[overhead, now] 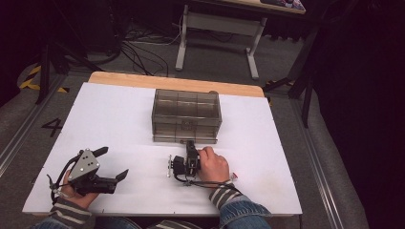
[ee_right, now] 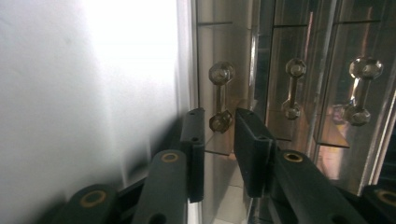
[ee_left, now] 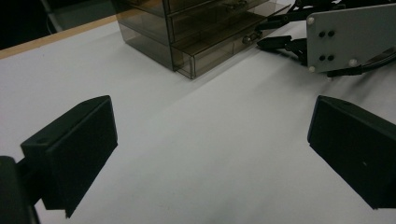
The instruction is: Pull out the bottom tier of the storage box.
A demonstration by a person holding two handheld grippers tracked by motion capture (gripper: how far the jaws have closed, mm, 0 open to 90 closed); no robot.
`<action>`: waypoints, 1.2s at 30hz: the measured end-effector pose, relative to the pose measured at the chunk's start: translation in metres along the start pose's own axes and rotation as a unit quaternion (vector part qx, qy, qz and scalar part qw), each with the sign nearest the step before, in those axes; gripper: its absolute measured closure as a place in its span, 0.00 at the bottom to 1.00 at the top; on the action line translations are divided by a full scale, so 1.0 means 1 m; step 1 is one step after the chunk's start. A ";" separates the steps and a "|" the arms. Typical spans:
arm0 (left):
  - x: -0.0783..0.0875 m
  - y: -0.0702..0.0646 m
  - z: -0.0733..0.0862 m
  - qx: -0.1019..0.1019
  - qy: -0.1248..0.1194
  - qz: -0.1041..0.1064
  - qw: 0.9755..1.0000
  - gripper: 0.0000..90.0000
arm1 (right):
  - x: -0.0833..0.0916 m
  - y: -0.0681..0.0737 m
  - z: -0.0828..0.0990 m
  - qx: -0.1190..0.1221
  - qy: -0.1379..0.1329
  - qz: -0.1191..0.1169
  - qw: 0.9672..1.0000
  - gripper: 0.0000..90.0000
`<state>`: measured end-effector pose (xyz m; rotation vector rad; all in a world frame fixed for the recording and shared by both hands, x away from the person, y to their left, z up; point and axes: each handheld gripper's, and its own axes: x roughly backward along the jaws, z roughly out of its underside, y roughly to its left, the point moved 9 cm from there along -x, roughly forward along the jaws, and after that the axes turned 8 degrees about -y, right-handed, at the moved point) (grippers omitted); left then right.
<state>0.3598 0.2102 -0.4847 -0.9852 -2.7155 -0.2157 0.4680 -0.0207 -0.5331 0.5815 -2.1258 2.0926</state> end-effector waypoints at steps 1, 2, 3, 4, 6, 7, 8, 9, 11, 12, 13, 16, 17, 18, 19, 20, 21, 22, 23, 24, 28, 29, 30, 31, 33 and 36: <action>0.000 0.000 0.000 -0.002 0.000 0.000 1.000 0.03 | 0.001 0.001 0.000 -0.008 0.001 -0.002 1.000 0.82; 0.000 0.000 0.000 -0.002 0.000 0.000 1.000 0.02 | 0.001 0.000 0.000 -0.007 0.001 -0.004 1.000 0.81; 0.000 0.001 0.000 -0.002 0.000 -0.001 1.000 0.03 | 0.003 0.000 0.000 -0.015 0.001 -0.006 1.000 0.80; 0.000 0.000 0.000 0.000 0.000 -0.001 1.000 0.03 | 0.003 0.000 0.000 -0.015 0.001 -0.006 1.000 0.80; 0.000 0.000 0.000 0.000 0.000 0.000 1.000 0.02 | 0.007 -0.002 0.000 -0.024 -0.003 -0.007 1.000 0.79; 0.000 0.000 0.000 0.000 0.000 0.000 1.000 0.02 | 0.007 -0.002 0.000 -0.024 -0.003 -0.007 1.000 0.79; 0.000 0.000 0.000 0.000 0.000 0.000 1.000 0.02 | 0.008 -0.003 -0.001 -0.027 -0.006 -0.007 1.000 0.78; 0.000 0.000 0.000 -0.001 -0.001 -0.001 1.000 0.03 | 0.011 -0.006 -0.002 -0.030 -0.013 -0.004 0.999 0.78; 0.000 0.000 0.000 0.000 -0.001 -0.001 1.000 0.02 | 0.014 -0.010 -0.003 -0.028 -0.018 -0.003 0.999 0.77; 0.000 0.000 0.000 0.000 -0.001 -0.001 1.000 0.02 | 0.015 -0.011 -0.004 -0.032 -0.019 -0.001 0.999 0.77; 0.000 0.001 0.000 -0.001 -0.001 -0.002 1.000 0.03 | 0.016 -0.012 -0.004 -0.033 -0.020 -0.002 0.999 0.77; 0.000 0.000 0.000 -0.002 0.000 -0.001 1.000 0.02 | 0.017 -0.013 -0.004 -0.034 -0.021 -0.001 0.999 0.77; 0.000 0.000 0.000 -0.002 0.000 -0.001 1.000 0.02 | 0.018 -0.015 -0.005 -0.032 -0.026 -0.001 0.999 0.77; 0.000 0.000 0.000 -0.001 0.000 -0.001 1.000 0.02 | 0.018 -0.015 -0.005 -0.032 -0.026 -0.001 0.999 0.77; 0.000 0.001 0.000 -0.001 -0.001 -0.002 1.000 0.02 | 0.018 -0.015 -0.005 -0.035 -0.027 -0.002 0.999 0.76; 0.000 0.001 0.000 -0.001 -0.001 -0.002 1.000 0.02 | 0.019 -0.016 -0.006 -0.035 -0.032 -0.006 0.999 0.76; 0.000 0.001 0.000 -0.001 -0.001 -0.002 1.000 0.03 | 0.022 -0.015 -0.007 -0.053 -0.036 -0.014 0.998 0.73; 0.000 0.001 0.000 -0.001 -0.001 -0.002 1.000 0.03 | 0.022 -0.015 -0.007 -0.053 -0.036 -0.014 0.998 0.73; 0.000 0.001 0.000 -0.001 -0.001 -0.002 1.000 0.03 | 0.024 -0.018 -0.009 -0.062 -0.050 -0.023 0.997 0.73; 0.000 0.001 0.000 -0.001 -0.001 -0.002 1.000 0.03 | 0.024 -0.018 -0.009 -0.062 -0.050 -0.023 0.997 0.73; 0.000 0.001 0.000 -0.001 -0.001 -0.002 1.000 0.02 | 0.028 -0.021 -0.011 -0.077 -0.065 -0.028 0.995 0.73; 0.000 0.001 0.000 -0.001 -0.001 -0.002 1.000 0.02 | 0.029 -0.022 -0.012 -0.076 -0.068 -0.031 0.994 0.73; 0.000 0.001 0.000 -0.001 -0.001 -0.002 1.000 0.02 | 0.030 -0.023 -0.012 -0.078 -0.070 -0.031 0.994 0.72; 0.000 0.001 0.000 -0.001 -0.001 -0.003 1.000 0.02 | 0.030 -0.024 -0.012 -0.080 -0.076 -0.034 0.993 0.71; 0.000 0.001 0.000 -0.001 -0.001 -0.003 1.000 0.02 | 0.034 -0.024 -0.015 -0.094 -0.094 -0.056 0.989 0.67; 0.000 0.001 0.000 -0.002 0.000 -0.003 1.000 0.03 | 0.038 -0.027 -0.016 -0.107 -0.110 -0.062 0.986 0.63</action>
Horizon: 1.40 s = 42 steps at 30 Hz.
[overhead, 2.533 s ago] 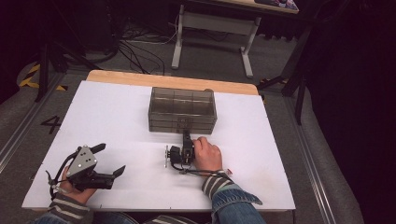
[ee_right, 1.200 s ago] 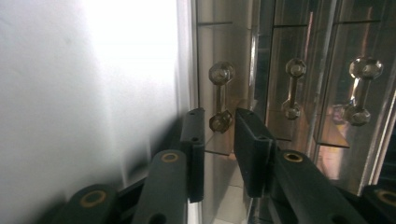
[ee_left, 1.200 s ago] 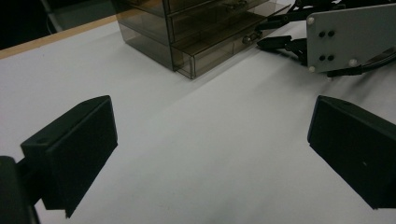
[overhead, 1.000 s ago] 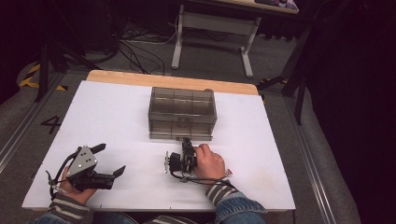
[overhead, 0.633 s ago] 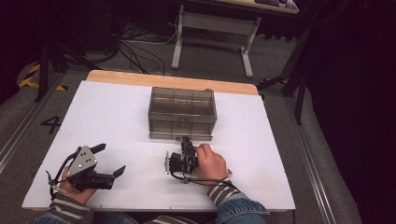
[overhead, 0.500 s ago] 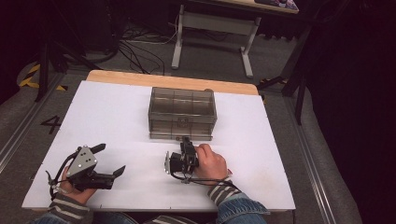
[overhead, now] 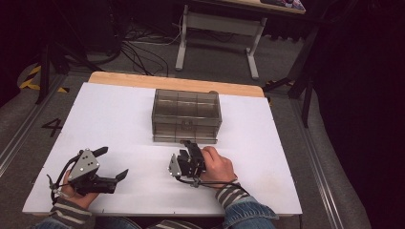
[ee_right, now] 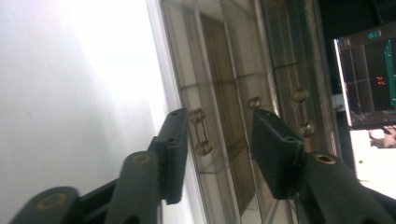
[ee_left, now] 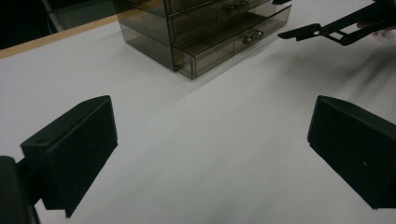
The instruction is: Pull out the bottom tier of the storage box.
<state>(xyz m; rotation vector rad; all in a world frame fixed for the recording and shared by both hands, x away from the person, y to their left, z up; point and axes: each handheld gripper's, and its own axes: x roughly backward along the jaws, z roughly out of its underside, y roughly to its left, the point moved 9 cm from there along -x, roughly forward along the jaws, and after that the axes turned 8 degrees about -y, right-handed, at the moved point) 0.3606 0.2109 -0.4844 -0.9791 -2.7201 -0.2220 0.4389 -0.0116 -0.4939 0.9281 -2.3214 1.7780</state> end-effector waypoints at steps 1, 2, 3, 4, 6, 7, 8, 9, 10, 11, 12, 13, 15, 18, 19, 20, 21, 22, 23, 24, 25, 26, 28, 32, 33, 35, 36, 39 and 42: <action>0.000 0.000 0.000 0.002 0.000 0.000 1.000 0.02 | 0.002 -0.001 -0.002 -0.007 -0.008 -0.003 1.000 0.61; 0.000 0.000 0.000 0.002 0.000 0.000 1.000 0.02 | 0.003 -0.003 -0.003 -0.015 -0.014 -0.004 1.000 0.60; 0.000 0.000 0.000 0.002 0.000 0.000 1.000 0.03 | 0.005 -0.006 -0.004 -0.023 -0.021 -0.005 1.000 0.59; 0.000 0.000 0.000 0.000 0.000 0.000 1.000 0.03 | 0.005 -0.006 -0.004 -0.023 -0.021 -0.005 1.000 0.59; 0.000 0.000 0.000 0.000 0.000 0.000 1.000 0.02 | 0.006 -0.008 -0.004 -0.031 -0.021 -0.014 0.999 0.58; 0.000 0.000 0.000 0.002 0.000 0.000 1.000 0.03 | 0.006 -0.009 -0.004 -0.035 -0.022 -0.014 0.999 0.58; 0.000 0.000 0.000 0.002 0.000 0.000 1.000 0.02 | 0.007 -0.009 -0.004 -0.039 -0.024 -0.024 0.999 0.58; 0.000 0.000 0.000 0.000 0.000 -0.001 1.000 0.02 | 0.008 -0.011 -0.004 -0.044 -0.026 -0.024 0.998 0.58; 0.000 0.000 0.000 0.003 0.000 0.000 1.000 0.02 | 0.008 -0.011 -0.004 -0.044 -0.026 -0.024 0.998 0.58; 0.000 0.000 0.000 0.002 0.000 0.000 1.000 0.02 | 0.008 -0.011 -0.004 -0.047 -0.028 -0.027 0.998 0.57; 0.000 0.000 0.000 0.002 -0.001 0.000 1.000 0.02 | 0.009 -0.012 -0.004 -0.049 -0.029 -0.029 0.998 0.57; 0.000 0.000 0.000 0.003 -0.001 0.000 1.000 0.02 | 0.009 -0.013 -0.005 -0.057 -0.033 -0.035 0.997 0.56; 0.000 -0.001 0.000 0.004 0.000 0.001 1.000 0.02 | 0.010 -0.013 -0.005 -0.060 -0.037 -0.040 0.997 0.56; 0.000 -0.001 0.000 0.004 0.000 0.001 1.000 0.02 | 0.012 -0.015 -0.006 -0.073 -0.046 -0.052 0.995 0.56; 0.000 -0.001 0.000 0.004 0.000 0.001 1.000 0.03 | 0.013 -0.015 -0.006 -0.076 -0.049 -0.056 0.994 0.56; 0.000 0.000 0.000 0.003 -0.001 0.000 1.000 0.02 | 0.013 -0.016 -0.006 -0.078 -0.049 -0.056 0.994 0.56; 0.000 0.000 0.000 0.003 -0.001 0.001 1.000 0.03 | 0.014 -0.016 -0.006 -0.080 -0.050 -0.060 0.994 0.56; 0.000 -0.001 0.000 0.004 -0.001 0.001 1.000 0.02 | 0.014 -0.017 -0.006 -0.079 -0.052 -0.061 0.994 0.56; 0.000 0.000 0.000 0.003 -0.002 0.001 1.000 0.02 | 0.014 -0.018 -0.007 -0.081 -0.053 -0.062 0.993 0.56; 0.000 0.000 0.000 0.003 -0.002 0.001 1.000 0.02 | 0.015 -0.019 -0.006 -0.086 -0.053 -0.066 0.993 0.56; 0.000 -0.001 0.000 0.003 -0.001 0.001 1.000 0.02 | 0.015 -0.019 -0.007 -0.090 -0.057 -0.068 0.992 0.55; 0.000 -0.001 0.000 0.003 0.000 0.001 1.000 0.02 | 0.015 -0.019 -0.007 -0.091 -0.059 -0.072 0.991 0.55; 0.000 0.000 0.000 0.003 -0.001 0.000 1.000 0.02 | 0.016 -0.020 -0.007 -0.100 -0.062 -0.090 0.989 0.54; 0.000 0.000 0.000 0.004 -0.001 0.001 1.000 0.02 | 0.017 -0.024 -0.006 -0.128 -0.071 -0.123 0.982 0.54; 0.000 0.000 0.000 0.004 -0.003 0.000 1.000 0.02 | 0.017 -0.026 -0.006 -0.134 -0.072 -0.130 0.980 0.54; 0.000 -0.001 0.000 0.006 -0.001 0.002 1.000 0.02 | 0.017 -0.029 -0.007 -0.162 -0.079 -0.142 0.973 0.54; 0.000 0.000 0.000 0.004 0.000 0.002 1.000 0.02 | 0.018 -0.030 -0.007 -0.166 -0.080 -0.148 0.972 0.54; 0.000 0.000 0.000 0.004 -0.002 0.001 1.000 0.03 | 0.019 -0.036 -0.006 -0.186 -0.088 -0.173 0.963 0.54; 0.000 0.000 0.000 0.004 -0.002 0.001 1.000 0.02 | 0.020 -0.038 -0.005 -0.192 -0.088 -0.182 0.960 0.54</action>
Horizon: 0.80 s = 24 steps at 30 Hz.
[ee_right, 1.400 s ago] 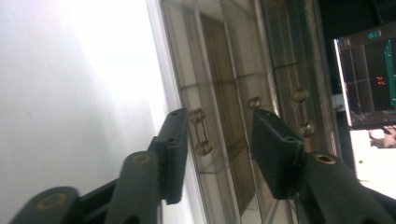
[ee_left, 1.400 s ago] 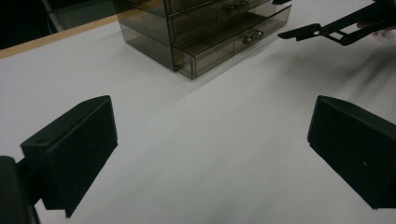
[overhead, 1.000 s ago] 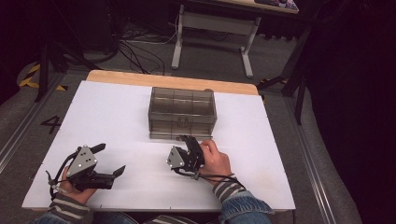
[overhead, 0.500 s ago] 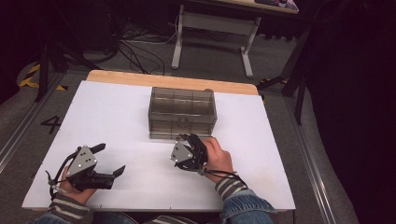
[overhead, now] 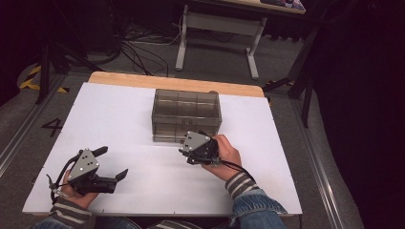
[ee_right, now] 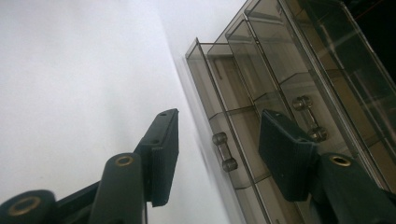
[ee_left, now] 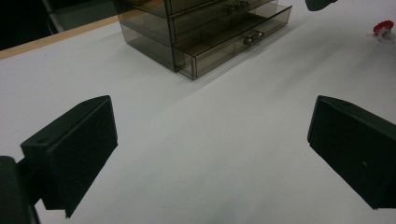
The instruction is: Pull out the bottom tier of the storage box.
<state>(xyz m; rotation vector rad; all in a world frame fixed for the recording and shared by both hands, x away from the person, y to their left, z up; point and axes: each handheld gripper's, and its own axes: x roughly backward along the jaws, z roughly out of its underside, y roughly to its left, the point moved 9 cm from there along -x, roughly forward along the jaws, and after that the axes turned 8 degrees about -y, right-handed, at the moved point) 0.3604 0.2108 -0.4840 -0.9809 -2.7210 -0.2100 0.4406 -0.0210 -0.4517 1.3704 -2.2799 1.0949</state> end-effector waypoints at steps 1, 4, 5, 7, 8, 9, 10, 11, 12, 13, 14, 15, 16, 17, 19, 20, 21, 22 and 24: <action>0.000 0.000 0.000 0.000 0.000 0.000 1.000 0.02 | 0.000 -0.001 0.000 -0.003 -0.001 -0.004 1.000 0.54; 0.000 0.000 0.000 -0.002 0.002 0.000 1.000 0.02 | 0.001 -0.005 0.000 -0.016 -0.004 -0.019 1.000 0.54; 0.000 0.000 0.000 0.001 0.001 0.001 1.000 0.02 | 0.000 -0.007 0.000 -0.026 -0.005 -0.031 0.999 0.54; 0.000 0.000 0.000 -0.003 0.002 0.000 1.000 0.02 | -0.001 -0.008 0.000 -0.030 -0.004 -0.038 0.999 0.54; 0.000 0.000 0.000 -0.004 0.002 0.000 1.000 0.02 | -0.001 -0.009 0.001 -0.034 -0.001 -0.043 0.998 0.54; 0.000 0.000 0.000 -0.005 0.002 0.000 1.000 0.03 | -0.003 -0.012 0.001 -0.038 0.002 -0.052 0.998 0.54; 0.000 0.000 0.000 -0.005 0.002 -0.001 1.000 0.03 | -0.003 -0.012 0.001 -0.038 0.002 -0.052 0.998 0.54; 0.000 0.000 0.000 -0.004 0.002 -0.001 1.000 0.02 | -0.004 -0.014 0.002 -0.046 0.004 -0.060 0.997 0.54; 0.000 0.000 0.000 -0.003 0.002 0.000 1.000 0.02 | -0.004 -0.014 0.002 -0.046 0.004 -0.060 0.997 0.54; 0.000 0.000 0.000 -0.001 0.002 0.001 1.000 0.02 | -0.005 -0.015 0.002 -0.049 0.005 -0.064 0.997 0.55; 0.000 0.000 0.000 -0.003 0.002 0.000 1.000 0.02 | -0.005 -0.016 0.003 -0.051 0.007 -0.069 0.996 0.55; 0.000 0.000 0.000 0.000 0.002 0.000 1.000 0.02 | -0.006 -0.017 0.004 -0.056 0.009 -0.074 0.996 0.55; 0.000 0.000 0.000 0.000 0.002 0.001 1.000 0.02 | -0.007 -0.019 0.005 -0.060 0.010 -0.080 0.995 0.55; 0.000 0.000 0.000 -0.001 0.002 0.001 1.000 0.02 | -0.008 -0.019 0.006 -0.064 0.012 -0.083 0.994 0.54; -0.001 0.000 0.000 -0.001 0.002 0.001 1.000 0.02 | -0.011 -0.021 0.008 -0.077 0.014 -0.089 0.993 0.54; -0.001 0.000 0.000 -0.002 0.001 0.000 1.000 0.03 | -0.013 -0.022 0.009 -0.079 0.015 -0.091 0.993 0.54; -0.001 0.000 0.000 -0.002 0.001 0.000 1.000 0.03 | -0.014 -0.023 0.010 -0.082 0.016 -0.092 0.992 0.54; -0.001 0.000 0.000 -0.002 0.002 0.000 1.000 0.02 | -0.014 -0.024 0.010 -0.085 0.018 -0.093 0.992 0.54; -0.001 0.000 0.001 -0.001 0.002 0.001 1.000 0.03 | -0.016 -0.026 0.013 -0.085 0.025 -0.098 0.991 0.54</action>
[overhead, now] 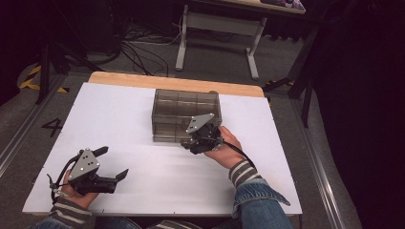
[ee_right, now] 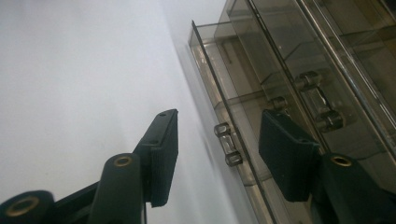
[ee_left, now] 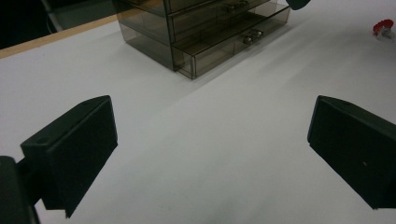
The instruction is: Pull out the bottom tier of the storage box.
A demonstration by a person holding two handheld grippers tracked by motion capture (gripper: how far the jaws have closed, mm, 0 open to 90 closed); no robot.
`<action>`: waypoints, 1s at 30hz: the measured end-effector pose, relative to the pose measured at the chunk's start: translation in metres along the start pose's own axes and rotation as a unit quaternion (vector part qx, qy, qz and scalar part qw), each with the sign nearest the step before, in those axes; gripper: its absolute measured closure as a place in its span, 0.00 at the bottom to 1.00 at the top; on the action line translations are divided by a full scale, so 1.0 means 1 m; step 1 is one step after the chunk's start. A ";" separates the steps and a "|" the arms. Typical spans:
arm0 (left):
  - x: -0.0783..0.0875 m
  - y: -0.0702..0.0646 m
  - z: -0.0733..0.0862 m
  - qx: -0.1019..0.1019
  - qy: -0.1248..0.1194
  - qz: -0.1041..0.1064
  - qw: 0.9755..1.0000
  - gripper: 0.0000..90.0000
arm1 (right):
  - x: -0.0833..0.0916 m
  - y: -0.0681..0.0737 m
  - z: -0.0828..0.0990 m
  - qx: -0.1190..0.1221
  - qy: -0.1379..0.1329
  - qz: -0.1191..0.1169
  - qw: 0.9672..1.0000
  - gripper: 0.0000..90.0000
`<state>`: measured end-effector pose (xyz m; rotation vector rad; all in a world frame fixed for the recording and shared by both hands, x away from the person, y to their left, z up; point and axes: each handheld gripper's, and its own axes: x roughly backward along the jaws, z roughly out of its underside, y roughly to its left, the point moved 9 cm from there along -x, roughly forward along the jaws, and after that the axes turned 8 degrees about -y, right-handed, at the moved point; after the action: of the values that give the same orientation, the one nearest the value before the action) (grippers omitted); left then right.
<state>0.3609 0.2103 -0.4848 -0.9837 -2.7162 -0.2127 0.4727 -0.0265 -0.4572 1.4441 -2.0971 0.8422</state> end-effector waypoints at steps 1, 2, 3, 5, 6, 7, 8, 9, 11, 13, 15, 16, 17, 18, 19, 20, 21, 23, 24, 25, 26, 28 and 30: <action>0.000 0.000 0.000 0.000 0.000 0.000 1.000 0.02 | -0.001 -0.002 0.001 0.002 0.004 0.000 1.000 0.54; 0.000 0.000 0.000 0.000 0.001 0.000 1.000 0.02 | -0.001 -0.002 0.001 0.002 0.006 -0.001 1.000 0.54; 0.000 0.000 0.000 -0.001 0.001 0.000 1.000 0.03 | -0.002 -0.003 0.001 0.000 0.010 0.000 1.000 0.54; 0.000 0.000 0.000 -0.001 0.001 0.000 1.000 0.03 | -0.005 -0.005 0.002 0.003 0.015 0.000 1.000 0.54; 0.000 0.000 0.000 -0.001 0.001 0.000 1.000 0.02 | -0.006 -0.006 0.003 0.004 0.019 -0.001 1.000 0.54; 0.000 0.000 0.000 -0.001 0.001 0.000 1.000 0.02 | -0.007 -0.006 0.004 0.005 0.023 0.000 1.000 0.54; 0.000 0.000 0.000 0.000 0.001 0.000 1.000 0.02 | -0.009 -0.007 0.005 0.004 0.025 -0.001 1.000 0.54; 0.000 0.000 0.000 0.000 0.001 0.000 1.000 0.03 | -0.012 -0.008 0.007 0.002 0.029 -0.002 1.000 0.54; 0.000 0.000 0.000 0.000 0.001 0.000 1.000 0.02 | -0.014 -0.010 0.009 0.000 0.034 -0.001 0.999 0.54; 0.000 0.000 0.000 0.000 0.001 0.000 1.000 0.02 | -0.015 -0.010 0.010 -0.001 0.037 -0.004 0.999 0.54; 0.000 0.000 0.000 0.000 0.001 0.000 1.000 0.03 | -0.017 -0.013 0.012 -0.003 0.041 0.001 0.999 0.54; 0.000 0.000 0.000 0.000 0.001 0.000 1.000 0.02 | -0.019 -0.014 0.014 -0.002 0.042 0.001 0.999 0.54; 0.000 0.000 0.000 0.000 0.001 0.000 1.000 0.03 | -0.019 -0.015 0.015 -0.002 0.046 0.001 0.999 0.54; 0.000 0.000 0.000 0.000 0.001 0.000 1.000 0.02 | -0.021 -0.016 0.016 -0.004 0.044 0.005 0.999 0.54; 0.000 0.000 0.000 0.000 0.001 0.000 1.000 0.02 | -0.023 -0.017 0.019 -0.002 0.052 0.003 0.999 0.55; 0.000 0.000 0.000 0.000 0.001 0.000 1.000 0.02 | -0.023 -0.017 0.019 -0.002 0.052 0.003 0.999 0.55; -0.001 0.000 0.000 -0.001 0.001 -0.001 1.000 0.02 | -0.023 -0.018 0.020 -0.005 0.054 0.006 0.998 0.55; -0.001 0.000 0.001 0.000 0.002 0.000 1.000 0.02 | -0.026 -0.020 0.021 -0.004 0.055 0.006 0.998 0.55; -0.001 0.000 0.000 0.000 0.002 0.000 1.000 0.02 | -0.026 -0.020 0.022 -0.006 0.061 0.006 0.998 0.55; -0.001 0.000 0.000 0.000 0.002 0.000 1.000 0.02 | -0.027 -0.020 0.023 -0.009 0.062 0.009 0.998 0.55; -0.001 0.000 0.000 0.000 0.001 0.000 1.000 0.02 | -0.028 -0.021 0.025 -0.003 0.067 0.005 0.998 0.56; -0.001 0.000 0.001 0.000 0.002 0.000 1.000 0.02 | -0.030 -0.020 0.026 -0.006 0.070 0.003 0.998 0.56; -0.001 0.000 0.001 0.000 0.002 0.000 1.000 0.02 | -0.033 -0.020 0.027 -0.007 0.070 0.000 0.997 0.56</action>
<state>0.3614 0.2104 -0.4855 -0.9822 -2.7131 -0.2141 0.5017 -0.0293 -0.4939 1.3377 -1.9939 0.9003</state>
